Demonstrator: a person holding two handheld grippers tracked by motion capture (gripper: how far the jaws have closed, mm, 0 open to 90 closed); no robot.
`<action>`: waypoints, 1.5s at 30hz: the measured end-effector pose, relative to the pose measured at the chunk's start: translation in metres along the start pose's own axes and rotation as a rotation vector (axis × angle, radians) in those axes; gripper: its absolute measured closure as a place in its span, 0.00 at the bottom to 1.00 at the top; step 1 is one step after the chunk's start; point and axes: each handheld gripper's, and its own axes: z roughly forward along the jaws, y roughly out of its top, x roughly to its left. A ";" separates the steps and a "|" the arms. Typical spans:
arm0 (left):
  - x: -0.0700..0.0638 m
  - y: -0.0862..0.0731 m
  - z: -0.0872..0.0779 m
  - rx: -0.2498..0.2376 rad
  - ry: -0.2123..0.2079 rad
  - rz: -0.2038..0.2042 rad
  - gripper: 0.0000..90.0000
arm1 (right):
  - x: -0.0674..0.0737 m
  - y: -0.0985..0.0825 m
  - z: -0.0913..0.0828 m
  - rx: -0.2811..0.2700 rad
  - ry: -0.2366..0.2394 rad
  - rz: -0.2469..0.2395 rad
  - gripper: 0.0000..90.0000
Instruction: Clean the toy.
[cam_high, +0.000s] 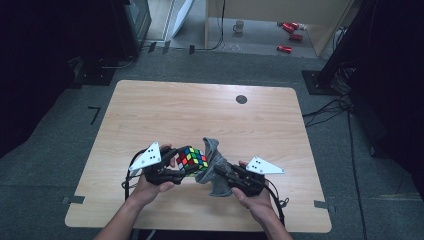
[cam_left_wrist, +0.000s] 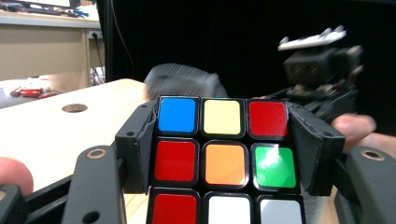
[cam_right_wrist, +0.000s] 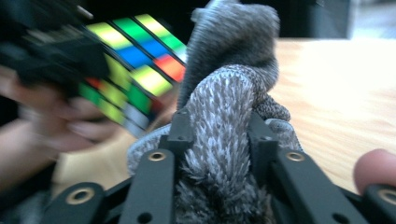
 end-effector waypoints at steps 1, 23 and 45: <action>0.000 0.000 0.000 -0.001 -0.001 -0.001 0.39 | -0.003 -0.002 0.002 0.026 -0.025 0.004 0.70; 0.002 0.006 0.002 0.010 0.034 -0.036 0.39 | 0.006 -0.002 0.000 -0.009 -0.009 -0.130 0.29; 0.003 0.022 0.015 0.059 0.042 -0.121 0.39 | 0.022 0.001 0.023 -0.056 0.046 -0.247 0.25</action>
